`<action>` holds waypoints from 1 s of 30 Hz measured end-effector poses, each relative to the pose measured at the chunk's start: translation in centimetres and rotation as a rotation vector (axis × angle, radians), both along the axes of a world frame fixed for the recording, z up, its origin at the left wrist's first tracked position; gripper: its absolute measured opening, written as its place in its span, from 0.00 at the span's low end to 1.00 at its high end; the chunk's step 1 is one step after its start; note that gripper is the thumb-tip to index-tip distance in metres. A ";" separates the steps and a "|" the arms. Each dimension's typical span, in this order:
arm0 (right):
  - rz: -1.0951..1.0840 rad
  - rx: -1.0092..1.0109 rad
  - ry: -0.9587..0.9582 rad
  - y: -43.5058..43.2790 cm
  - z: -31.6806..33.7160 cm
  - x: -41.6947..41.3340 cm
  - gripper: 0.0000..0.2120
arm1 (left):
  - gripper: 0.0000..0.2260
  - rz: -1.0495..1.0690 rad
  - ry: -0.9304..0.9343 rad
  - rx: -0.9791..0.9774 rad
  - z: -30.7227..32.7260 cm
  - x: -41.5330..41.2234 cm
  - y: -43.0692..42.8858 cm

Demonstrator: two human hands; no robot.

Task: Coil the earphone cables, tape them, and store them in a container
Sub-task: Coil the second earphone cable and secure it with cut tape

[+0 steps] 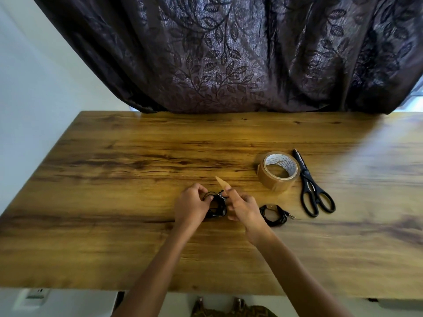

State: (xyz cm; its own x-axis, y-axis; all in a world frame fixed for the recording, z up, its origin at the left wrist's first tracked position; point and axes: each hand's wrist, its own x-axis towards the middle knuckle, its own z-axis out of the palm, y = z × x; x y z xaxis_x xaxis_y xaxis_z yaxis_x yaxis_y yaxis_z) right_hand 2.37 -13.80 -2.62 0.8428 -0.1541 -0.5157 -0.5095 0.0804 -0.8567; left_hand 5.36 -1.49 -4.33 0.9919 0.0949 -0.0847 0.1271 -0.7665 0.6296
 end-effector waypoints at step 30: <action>0.045 0.238 -0.039 -1.4 -0.6 -0.2 0.20 | 0.03 -0.259 -0.294 0.006 1.1 -0.7 0.6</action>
State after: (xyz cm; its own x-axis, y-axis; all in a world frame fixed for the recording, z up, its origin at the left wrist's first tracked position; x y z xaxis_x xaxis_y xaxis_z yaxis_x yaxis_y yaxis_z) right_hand 2.19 -15.21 -3.19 0.8659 0.0062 -0.5003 -0.4845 0.2597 -0.8354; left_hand 4.70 -0.88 -3.19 0.9651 -0.1620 0.2060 -0.2557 -0.7535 0.6057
